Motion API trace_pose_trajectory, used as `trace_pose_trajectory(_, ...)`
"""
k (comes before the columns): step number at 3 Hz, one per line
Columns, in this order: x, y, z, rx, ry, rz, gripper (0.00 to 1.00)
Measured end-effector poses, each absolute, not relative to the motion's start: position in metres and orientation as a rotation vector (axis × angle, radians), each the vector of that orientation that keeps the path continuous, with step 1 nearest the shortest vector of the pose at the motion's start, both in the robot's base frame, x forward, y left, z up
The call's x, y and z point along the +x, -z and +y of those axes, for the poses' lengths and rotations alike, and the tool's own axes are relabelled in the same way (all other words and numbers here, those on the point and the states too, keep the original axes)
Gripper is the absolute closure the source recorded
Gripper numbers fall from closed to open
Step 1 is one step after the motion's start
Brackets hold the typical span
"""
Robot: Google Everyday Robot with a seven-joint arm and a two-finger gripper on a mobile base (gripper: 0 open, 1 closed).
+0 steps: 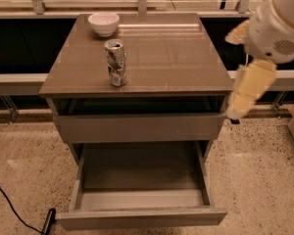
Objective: Place redbull can into middle drawer
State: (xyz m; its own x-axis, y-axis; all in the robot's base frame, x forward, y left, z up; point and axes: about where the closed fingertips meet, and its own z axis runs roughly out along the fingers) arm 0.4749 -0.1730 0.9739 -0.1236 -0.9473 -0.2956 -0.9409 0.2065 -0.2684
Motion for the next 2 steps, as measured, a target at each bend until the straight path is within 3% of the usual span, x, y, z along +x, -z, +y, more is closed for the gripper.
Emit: trace_pose_trajectory(2,0.565,-0.969,-0.021,-1.861,-0.179,1.76,0.0)
